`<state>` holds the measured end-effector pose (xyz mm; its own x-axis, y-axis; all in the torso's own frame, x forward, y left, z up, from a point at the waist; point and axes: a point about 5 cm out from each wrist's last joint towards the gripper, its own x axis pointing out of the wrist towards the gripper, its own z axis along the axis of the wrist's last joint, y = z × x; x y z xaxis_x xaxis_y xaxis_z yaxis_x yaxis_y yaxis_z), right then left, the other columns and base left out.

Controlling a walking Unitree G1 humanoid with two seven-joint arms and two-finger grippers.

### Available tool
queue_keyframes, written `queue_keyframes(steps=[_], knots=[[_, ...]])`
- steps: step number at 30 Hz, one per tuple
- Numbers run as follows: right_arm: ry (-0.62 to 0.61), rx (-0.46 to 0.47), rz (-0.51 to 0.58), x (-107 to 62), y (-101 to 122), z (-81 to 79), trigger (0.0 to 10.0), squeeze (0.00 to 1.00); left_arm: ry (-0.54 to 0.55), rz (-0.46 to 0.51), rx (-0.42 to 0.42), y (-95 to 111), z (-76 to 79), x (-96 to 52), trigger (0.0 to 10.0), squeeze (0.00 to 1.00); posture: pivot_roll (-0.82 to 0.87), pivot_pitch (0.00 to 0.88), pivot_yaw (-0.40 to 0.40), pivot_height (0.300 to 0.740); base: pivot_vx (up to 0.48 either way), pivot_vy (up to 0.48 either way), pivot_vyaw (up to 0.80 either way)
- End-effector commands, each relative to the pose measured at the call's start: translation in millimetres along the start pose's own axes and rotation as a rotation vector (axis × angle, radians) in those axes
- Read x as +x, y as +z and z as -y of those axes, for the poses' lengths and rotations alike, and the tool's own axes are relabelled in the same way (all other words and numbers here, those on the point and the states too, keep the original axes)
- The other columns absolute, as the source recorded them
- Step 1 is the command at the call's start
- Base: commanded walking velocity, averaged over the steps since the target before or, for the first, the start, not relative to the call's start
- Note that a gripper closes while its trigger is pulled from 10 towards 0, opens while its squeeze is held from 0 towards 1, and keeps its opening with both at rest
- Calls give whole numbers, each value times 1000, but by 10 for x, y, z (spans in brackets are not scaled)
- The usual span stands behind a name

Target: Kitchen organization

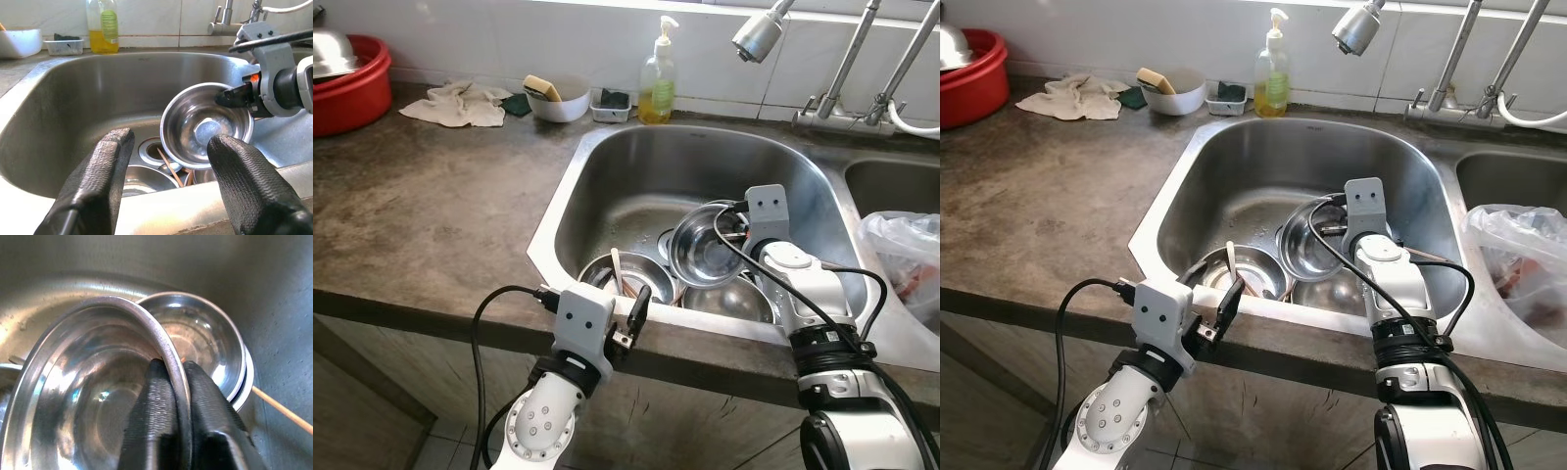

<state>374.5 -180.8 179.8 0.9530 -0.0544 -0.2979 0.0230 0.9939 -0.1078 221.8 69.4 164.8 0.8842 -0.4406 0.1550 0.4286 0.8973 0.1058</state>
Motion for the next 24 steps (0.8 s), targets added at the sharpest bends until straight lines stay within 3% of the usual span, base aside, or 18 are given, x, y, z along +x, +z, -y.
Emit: queue_keyframes(steps=[1, 7, 11, 12, 15, 24], knots=[[-13, -8, -20, 8, 27, 37, 10000, 1000, 1, 1, -2, 34, 12, -16, 10000, 0, 198, 185, -58, 740, 0, 0, 0], [-52, 11, -36, -7, -33, 107, 10000, 1000, 5, 3, -2, 43, 10, 4, 10000, 0, 194, 183, -61, 740, 0, 0, 0], [-79, 37, 40, -63, 41, 98, 10000, 1000, 6, 3, -4, 38, 12, 15, 10000, 0, 193, 176, -61, 740, 0, 0, 0], [-84, 30, 52, -77, 61, 93, 10000, 0, 7, 3, -3, 38, 7, 18, 10000, 0, 194, 173, -61, 740, 0, 0, 0], [-99, 28, 96, -120, 120, 84, 10000, 0, 8, 4, 1, 36, -7, 29, 10000, 0, 192, 165, -59, 740, 0, 0, 0], [-94, -23, 419, -494, 491, -3, 10000, 0, 8, 19, 12, 35, -42, 83, 10000, 0, 182, 126, -57, 740, 0, 0, 0]])
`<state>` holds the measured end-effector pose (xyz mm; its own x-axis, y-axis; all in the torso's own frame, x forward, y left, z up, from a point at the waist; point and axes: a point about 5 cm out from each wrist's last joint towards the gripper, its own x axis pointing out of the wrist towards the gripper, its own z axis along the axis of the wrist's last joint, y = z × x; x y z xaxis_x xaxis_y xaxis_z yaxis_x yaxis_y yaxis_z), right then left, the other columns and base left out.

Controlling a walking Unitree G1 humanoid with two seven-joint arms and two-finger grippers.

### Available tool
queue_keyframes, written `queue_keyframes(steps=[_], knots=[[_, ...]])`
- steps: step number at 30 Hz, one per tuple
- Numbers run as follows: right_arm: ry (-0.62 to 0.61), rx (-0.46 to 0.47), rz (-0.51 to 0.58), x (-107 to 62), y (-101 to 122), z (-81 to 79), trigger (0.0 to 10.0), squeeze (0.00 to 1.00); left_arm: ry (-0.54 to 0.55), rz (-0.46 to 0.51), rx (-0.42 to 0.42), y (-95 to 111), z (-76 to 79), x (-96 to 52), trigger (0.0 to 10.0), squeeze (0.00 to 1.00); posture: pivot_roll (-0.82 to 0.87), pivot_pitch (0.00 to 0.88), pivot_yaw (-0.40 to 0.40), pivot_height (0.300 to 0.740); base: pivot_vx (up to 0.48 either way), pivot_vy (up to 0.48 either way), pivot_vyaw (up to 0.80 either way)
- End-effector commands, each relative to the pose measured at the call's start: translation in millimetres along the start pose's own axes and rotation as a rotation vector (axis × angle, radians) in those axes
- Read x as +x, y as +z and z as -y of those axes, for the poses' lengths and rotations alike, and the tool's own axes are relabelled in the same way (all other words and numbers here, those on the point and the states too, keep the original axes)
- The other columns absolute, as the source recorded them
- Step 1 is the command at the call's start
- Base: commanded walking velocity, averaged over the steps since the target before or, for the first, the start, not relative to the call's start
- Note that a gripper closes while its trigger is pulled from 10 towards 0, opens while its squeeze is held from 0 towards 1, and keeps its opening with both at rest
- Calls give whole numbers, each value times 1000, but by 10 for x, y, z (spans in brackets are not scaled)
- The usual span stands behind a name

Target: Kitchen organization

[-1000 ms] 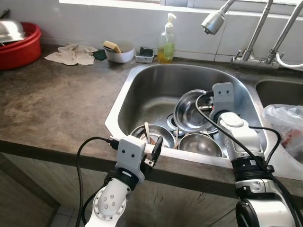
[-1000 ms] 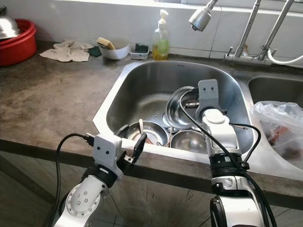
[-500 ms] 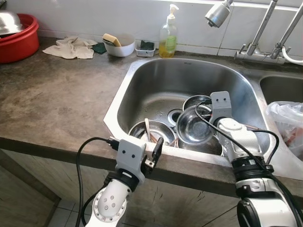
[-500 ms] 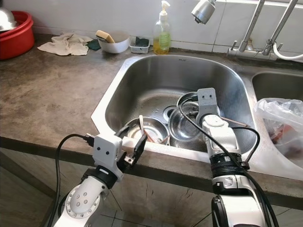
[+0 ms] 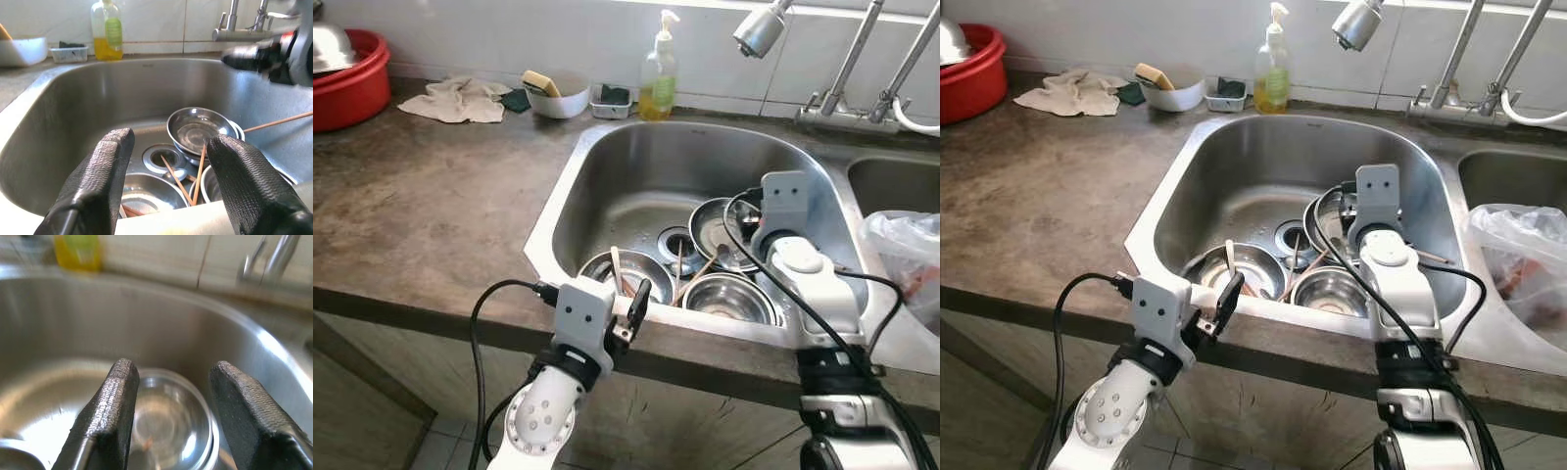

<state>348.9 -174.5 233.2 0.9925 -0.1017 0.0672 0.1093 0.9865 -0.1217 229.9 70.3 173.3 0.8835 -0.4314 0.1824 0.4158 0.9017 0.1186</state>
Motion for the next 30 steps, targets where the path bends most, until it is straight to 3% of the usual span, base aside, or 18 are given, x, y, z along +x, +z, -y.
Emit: queue_keyframes(steps=[1, 10, 16, 30], knots=[[3, -25, 72, -89, 102, 1, 10000, 0, -2, -6, -2, -32, 7, 6, 10000, 0, 182, 126, -57, 740, 0, 0, 0], [58, 45, 215, -494, 72, -109, 10000, 0, -11, 7, 3, -43, -23, 73, 10000, 0, 169, 66, -35, 740, 0, 0, 0], [59, 41, 231, -707, -17, -101, 10000, 0, -17, 15, 17, -51, -71, 85, 10000, 0, 159, 38, -20, 740, 0, 0, 0], [118, 52, 228, -1017, -171, -103, 10000, 0, 5, 27, 23, -47, -161, 46, 10000, 0, 152, 0, -5, 740, 0, 0, 0]])
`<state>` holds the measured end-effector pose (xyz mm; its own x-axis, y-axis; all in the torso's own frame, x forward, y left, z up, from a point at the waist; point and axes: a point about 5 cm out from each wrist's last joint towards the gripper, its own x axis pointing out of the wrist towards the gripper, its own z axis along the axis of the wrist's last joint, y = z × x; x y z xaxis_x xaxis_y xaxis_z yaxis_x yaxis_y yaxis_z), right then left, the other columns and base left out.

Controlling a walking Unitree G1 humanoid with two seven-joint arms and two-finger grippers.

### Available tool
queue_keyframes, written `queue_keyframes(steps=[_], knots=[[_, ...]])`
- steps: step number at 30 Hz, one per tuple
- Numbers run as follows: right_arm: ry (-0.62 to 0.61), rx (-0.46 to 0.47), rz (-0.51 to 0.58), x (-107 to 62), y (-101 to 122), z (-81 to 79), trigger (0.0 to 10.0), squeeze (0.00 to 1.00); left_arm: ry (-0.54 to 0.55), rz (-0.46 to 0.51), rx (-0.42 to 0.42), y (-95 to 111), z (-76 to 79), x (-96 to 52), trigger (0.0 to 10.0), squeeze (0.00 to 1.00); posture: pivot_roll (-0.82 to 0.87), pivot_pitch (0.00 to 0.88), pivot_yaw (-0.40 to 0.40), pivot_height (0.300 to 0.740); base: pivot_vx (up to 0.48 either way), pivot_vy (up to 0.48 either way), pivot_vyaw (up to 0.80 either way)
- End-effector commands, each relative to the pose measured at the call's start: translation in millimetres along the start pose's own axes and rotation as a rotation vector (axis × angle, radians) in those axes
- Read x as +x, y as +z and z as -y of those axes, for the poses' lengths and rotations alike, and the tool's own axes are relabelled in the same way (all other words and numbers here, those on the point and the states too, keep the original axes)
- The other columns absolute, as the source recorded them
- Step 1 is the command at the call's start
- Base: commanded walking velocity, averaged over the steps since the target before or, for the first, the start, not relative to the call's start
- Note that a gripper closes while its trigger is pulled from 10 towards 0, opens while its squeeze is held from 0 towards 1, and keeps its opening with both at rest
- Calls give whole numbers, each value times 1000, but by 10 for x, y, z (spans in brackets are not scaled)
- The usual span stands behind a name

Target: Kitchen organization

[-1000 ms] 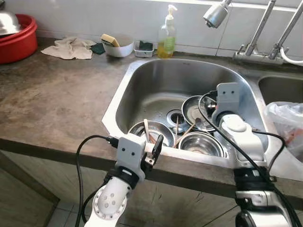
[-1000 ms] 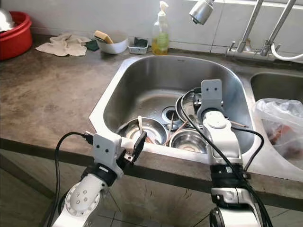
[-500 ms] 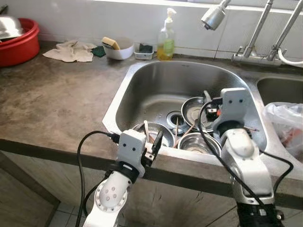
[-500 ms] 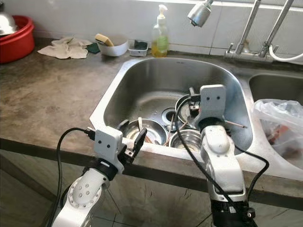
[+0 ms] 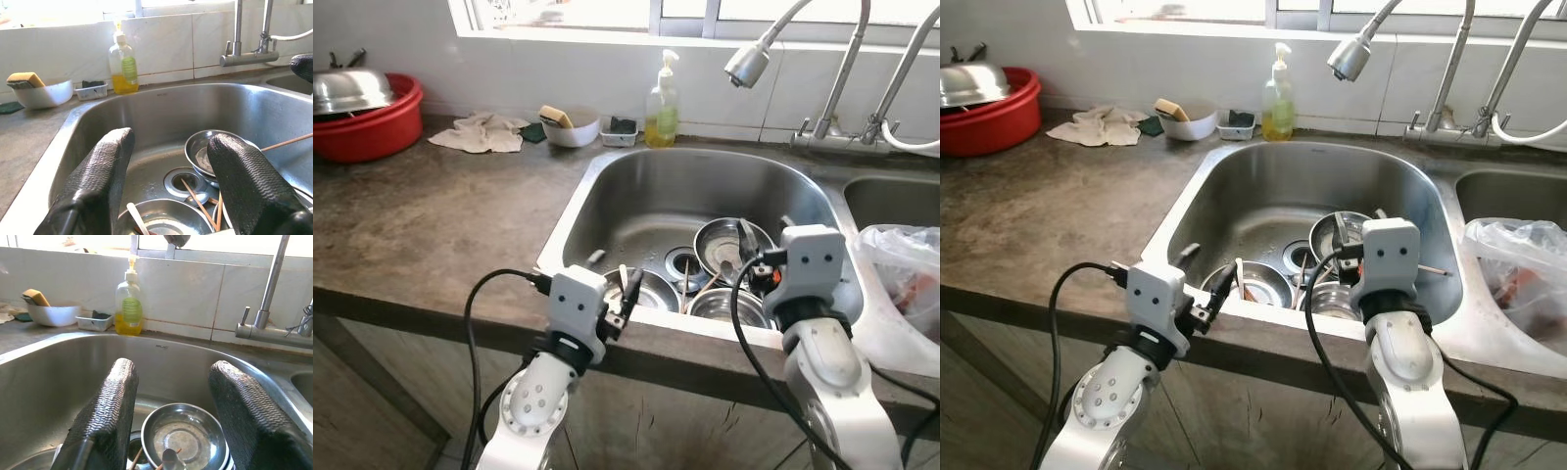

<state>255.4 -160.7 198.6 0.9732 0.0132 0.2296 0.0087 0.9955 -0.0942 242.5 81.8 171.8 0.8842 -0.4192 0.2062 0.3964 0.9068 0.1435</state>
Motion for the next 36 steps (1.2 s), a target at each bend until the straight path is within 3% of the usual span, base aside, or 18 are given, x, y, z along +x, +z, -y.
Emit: queue_keyframes(steps=[1, 8, 16, 27, 36], knots=[[27, 9, 54, -54, 115, -43, 10000, 0, -11, 5, -5, 2, -6, -18, 10000, 0, 154, 0, -10, 740, 0, 0, 0], [36, 14, 66, -108, 149, -77, 10000, 0, 25, -4, -40, 8, -21, -83, 10000, 0, 157, 0, -21, 740, 0, 0, 0], [14, 6, 84, -39, 191, -53, 10000, 0, 51, 1, -44, 27, -54, -74, 10000, 0, 165, 6, -39, 740, 0, 0, 0], [5, 17, 96, 52, 223, -68, 10000, 0, 55, -1, -47, 33, -47, -60, 10000, 0, 169, 20, -43, 740, 0, 356, 800], [6, 25, 87, 85, 211, -94, 10000, 0, 54, -2, -53, 26, -22, -7, 10000, 0, 161, 27, -39, 740, 0, 0, 800]])
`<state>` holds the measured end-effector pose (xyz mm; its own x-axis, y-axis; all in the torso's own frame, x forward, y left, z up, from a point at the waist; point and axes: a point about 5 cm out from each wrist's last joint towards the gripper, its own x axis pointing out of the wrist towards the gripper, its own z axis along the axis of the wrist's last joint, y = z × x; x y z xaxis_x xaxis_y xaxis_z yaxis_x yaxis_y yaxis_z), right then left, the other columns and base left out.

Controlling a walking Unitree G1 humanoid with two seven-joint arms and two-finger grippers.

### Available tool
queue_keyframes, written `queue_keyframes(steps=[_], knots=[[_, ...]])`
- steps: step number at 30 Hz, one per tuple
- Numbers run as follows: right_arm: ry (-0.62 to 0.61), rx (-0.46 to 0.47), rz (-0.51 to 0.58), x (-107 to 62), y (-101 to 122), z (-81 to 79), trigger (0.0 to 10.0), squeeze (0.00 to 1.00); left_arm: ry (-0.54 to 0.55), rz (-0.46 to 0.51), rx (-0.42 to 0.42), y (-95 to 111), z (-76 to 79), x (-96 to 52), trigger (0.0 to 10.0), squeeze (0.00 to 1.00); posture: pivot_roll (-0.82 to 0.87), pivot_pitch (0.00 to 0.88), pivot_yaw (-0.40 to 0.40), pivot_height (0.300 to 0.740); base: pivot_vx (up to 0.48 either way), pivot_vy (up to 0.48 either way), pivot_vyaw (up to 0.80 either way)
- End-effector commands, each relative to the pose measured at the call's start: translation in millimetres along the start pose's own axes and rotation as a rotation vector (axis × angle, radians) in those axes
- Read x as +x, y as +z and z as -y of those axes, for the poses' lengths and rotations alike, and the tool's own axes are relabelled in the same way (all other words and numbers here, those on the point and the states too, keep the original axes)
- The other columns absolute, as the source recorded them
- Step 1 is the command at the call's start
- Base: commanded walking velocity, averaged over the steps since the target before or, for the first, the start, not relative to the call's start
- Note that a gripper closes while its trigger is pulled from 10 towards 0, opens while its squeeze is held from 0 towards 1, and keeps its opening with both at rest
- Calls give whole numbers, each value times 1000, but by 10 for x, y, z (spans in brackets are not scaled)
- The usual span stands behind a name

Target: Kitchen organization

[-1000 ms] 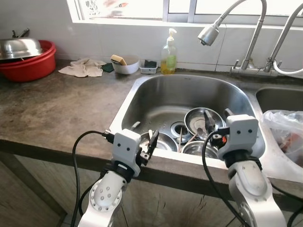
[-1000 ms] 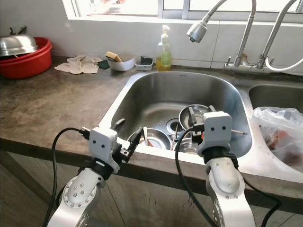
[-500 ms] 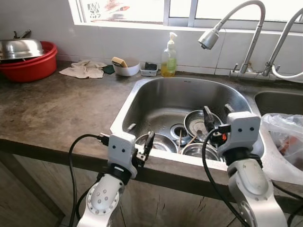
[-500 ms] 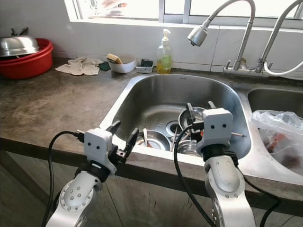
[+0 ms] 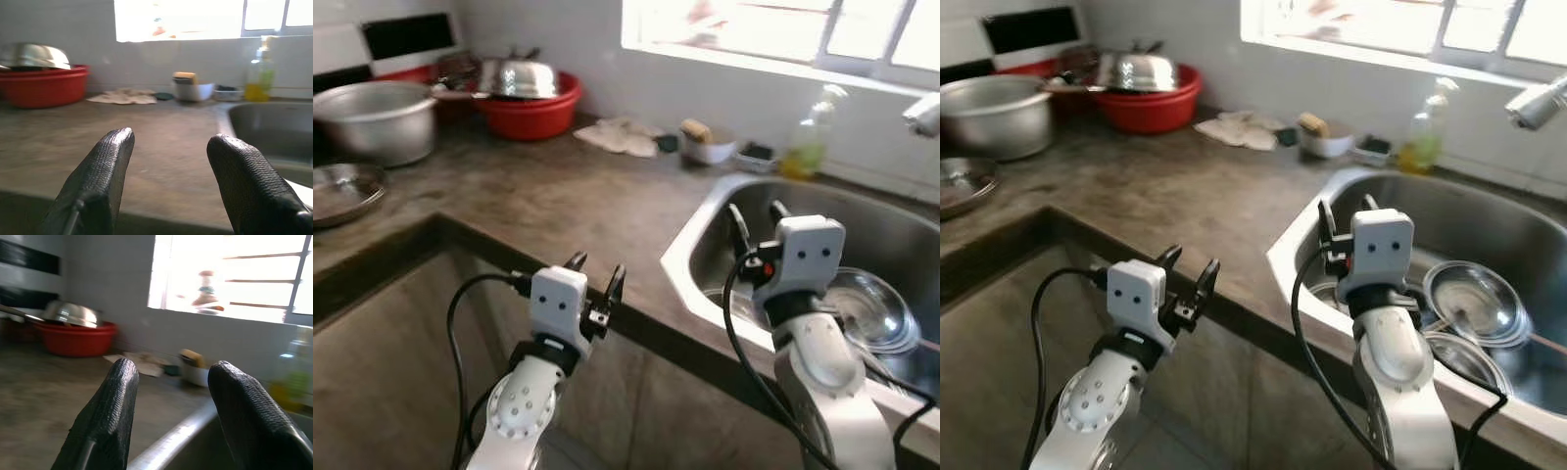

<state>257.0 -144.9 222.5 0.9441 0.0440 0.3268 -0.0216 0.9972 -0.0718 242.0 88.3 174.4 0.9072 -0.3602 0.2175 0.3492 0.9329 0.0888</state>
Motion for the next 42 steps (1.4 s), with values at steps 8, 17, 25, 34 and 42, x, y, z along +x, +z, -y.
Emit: queue_keyframes(steps=[8, 17, 25, 34, 42], knots=[[-14, -1, -21, 33, -44, 26, 10000, 0, -7, -5, -4, 5, 14, 21, 10000, 0, 170, 31, -39, 740, 0, 325, 800], [2, 20, -41, 33, -78, -8, 10000, 0, -11, -5, -9, 4, 25, 24, 10000, 0, 172, 33, -34, 740, 0, 0, 800], [16, 16, -107, 27, -186, -30, 10000, 0, -12, -17, 13, -10, 30, 24, 10000, 0, 172, 39, -39, 740, 0, 193, 800], [51, 48, -156, 56, -257, -77, 10000, 0, -30, -13, 21, -9, 64, 20, 10000, 0, 173, 42, -42, 740, 122, 0, 47], [44, 48, -165, 73, -270, -31, 10000, 0, -31, -22, 23, -24, 62, -3, 10000, 0, 177, 46, -44, 740, 342, 0, 0]])
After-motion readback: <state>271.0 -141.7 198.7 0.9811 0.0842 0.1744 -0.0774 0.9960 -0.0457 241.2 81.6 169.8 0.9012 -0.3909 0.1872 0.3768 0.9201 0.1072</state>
